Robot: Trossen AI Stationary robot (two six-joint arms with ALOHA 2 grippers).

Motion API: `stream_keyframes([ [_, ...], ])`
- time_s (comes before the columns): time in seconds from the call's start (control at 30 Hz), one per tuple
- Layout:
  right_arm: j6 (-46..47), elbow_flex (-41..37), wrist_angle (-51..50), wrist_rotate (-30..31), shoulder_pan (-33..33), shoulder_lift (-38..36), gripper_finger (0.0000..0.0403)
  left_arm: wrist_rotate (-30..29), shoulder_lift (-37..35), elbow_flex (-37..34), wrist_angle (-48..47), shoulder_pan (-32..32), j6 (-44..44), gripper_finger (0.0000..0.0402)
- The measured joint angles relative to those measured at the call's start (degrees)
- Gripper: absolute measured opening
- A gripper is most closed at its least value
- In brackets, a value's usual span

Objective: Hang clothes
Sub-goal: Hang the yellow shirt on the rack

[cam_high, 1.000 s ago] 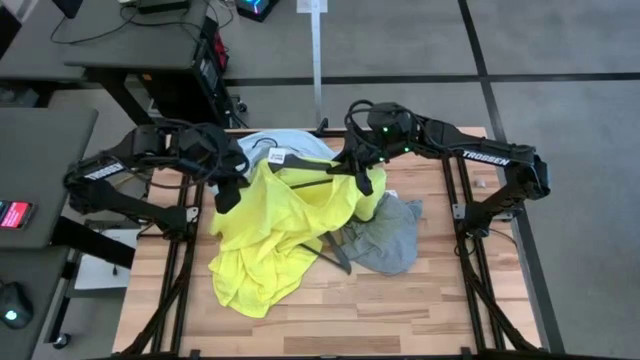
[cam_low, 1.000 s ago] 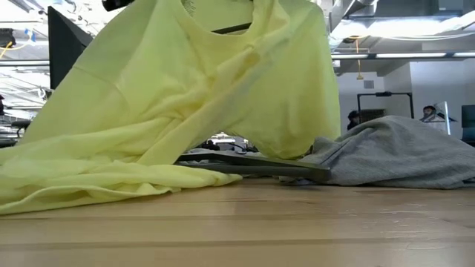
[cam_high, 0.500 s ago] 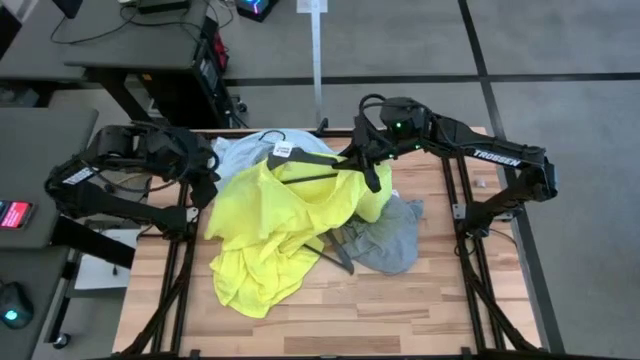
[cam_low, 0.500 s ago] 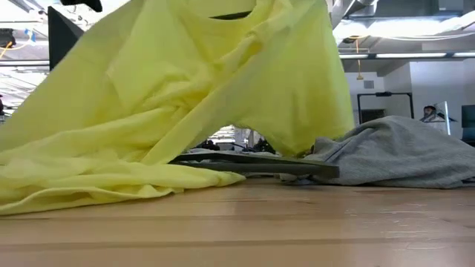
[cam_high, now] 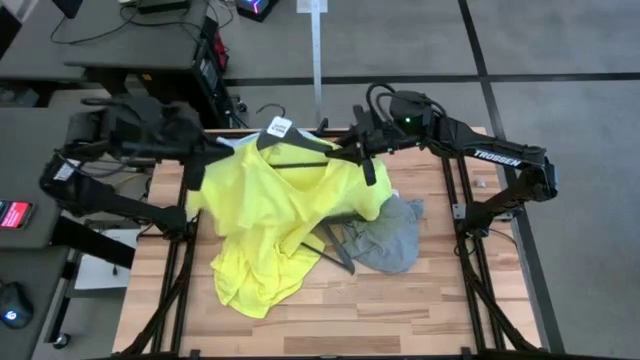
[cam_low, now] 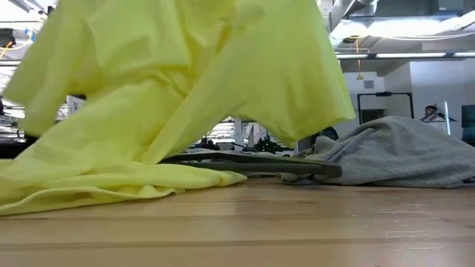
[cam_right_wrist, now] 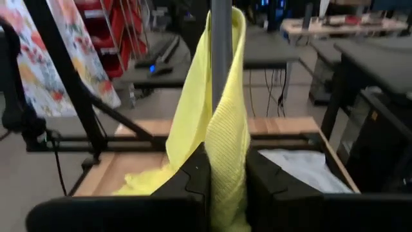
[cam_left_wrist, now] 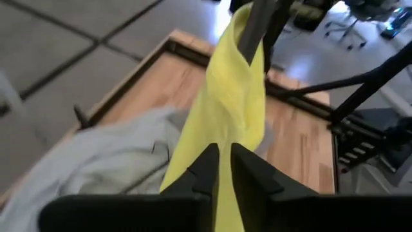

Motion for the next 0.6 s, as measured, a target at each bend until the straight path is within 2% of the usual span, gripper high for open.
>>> stream_keyframes([
  [0.13, 2.1, 0.0, 3.5, 0.2, 0.0, 0.1, 0.0036, 1.1, 1.5, 4.5, 0.1, 0.0, 4.2, 0.0087],
  [0.33, 5.0, 0.0, 6.6, 1.7, 0.4, 1.2, 0.0036, 0.2, 3.3, 5.1, -1.8, 0.0, 10.2, 0.0134],
  [0.4, 5.0, 0.0, 7.1, 2.8, 0.7, 1.7, 0.0036, -1.2, 4.4, 5.1, -3.8, 0.0, 12.4, 0.0138],
  [0.6, 5.9, 0.0, 7.1, 6.0, 0.8, 1.8, 0.0036, -10.8, 7.0, 5.1, -6.2, 0.0, 17.3, 0.0140],
])
